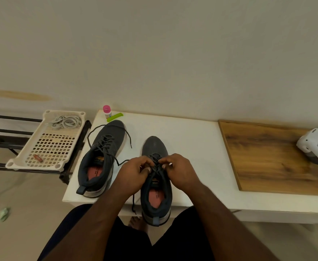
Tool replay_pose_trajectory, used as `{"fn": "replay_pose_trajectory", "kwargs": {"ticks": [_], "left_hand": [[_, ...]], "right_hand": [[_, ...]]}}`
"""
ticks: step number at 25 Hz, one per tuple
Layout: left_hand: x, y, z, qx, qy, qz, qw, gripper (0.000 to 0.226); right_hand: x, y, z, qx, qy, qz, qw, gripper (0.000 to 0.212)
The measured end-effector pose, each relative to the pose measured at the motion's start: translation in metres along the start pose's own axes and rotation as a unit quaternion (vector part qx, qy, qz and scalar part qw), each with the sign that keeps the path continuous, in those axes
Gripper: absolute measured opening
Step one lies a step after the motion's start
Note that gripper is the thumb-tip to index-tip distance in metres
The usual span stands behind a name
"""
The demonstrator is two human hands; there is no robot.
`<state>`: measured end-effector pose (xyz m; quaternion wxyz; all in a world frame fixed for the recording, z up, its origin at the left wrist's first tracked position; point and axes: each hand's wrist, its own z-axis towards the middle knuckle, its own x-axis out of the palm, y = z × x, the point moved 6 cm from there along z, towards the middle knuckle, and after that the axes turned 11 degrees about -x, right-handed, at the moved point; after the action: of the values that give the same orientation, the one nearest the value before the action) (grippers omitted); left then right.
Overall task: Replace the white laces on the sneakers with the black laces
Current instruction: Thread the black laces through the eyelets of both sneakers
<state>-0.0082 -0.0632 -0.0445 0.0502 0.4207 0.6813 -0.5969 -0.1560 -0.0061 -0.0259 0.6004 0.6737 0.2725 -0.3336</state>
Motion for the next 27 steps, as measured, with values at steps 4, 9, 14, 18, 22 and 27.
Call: {"fn": "replay_pose_trajectory", "kwargs": {"ticks": [4,9,14,18,22,27], "left_hand": [[0.001,0.002,0.002,-0.012,-0.010,0.011,1.000,0.019],[0.003,0.002,0.002,-0.011,-0.009,0.015,1.000,0.018],[0.003,0.001,0.002,0.003,-0.002,0.007,1.000,0.020],[0.004,0.001,0.002,0.005,-0.005,0.020,1.000,0.022],[0.004,0.003,0.004,-0.012,-0.009,0.022,1.000,0.019],[0.003,0.003,0.008,-0.016,-0.020,0.035,0.999,0.017]], "right_hand": [[0.007,0.001,0.013,-0.008,0.036,-0.058,0.998,0.021],[0.007,-0.011,0.010,0.023,-0.025,0.021,0.999,0.017],[0.008,-0.005,0.013,-0.008,0.017,-0.025,0.999,0.017],[0.007,-0.009,0.011,0.015,-0.030,0.019,0.999,0.016],[0.005,-0.006,0.012,-0.013,0.004,0.010,1.000,0.016],[0.012,-0.020,0.011,0.030,-0.030,0.071,0.997,0.019]]}}
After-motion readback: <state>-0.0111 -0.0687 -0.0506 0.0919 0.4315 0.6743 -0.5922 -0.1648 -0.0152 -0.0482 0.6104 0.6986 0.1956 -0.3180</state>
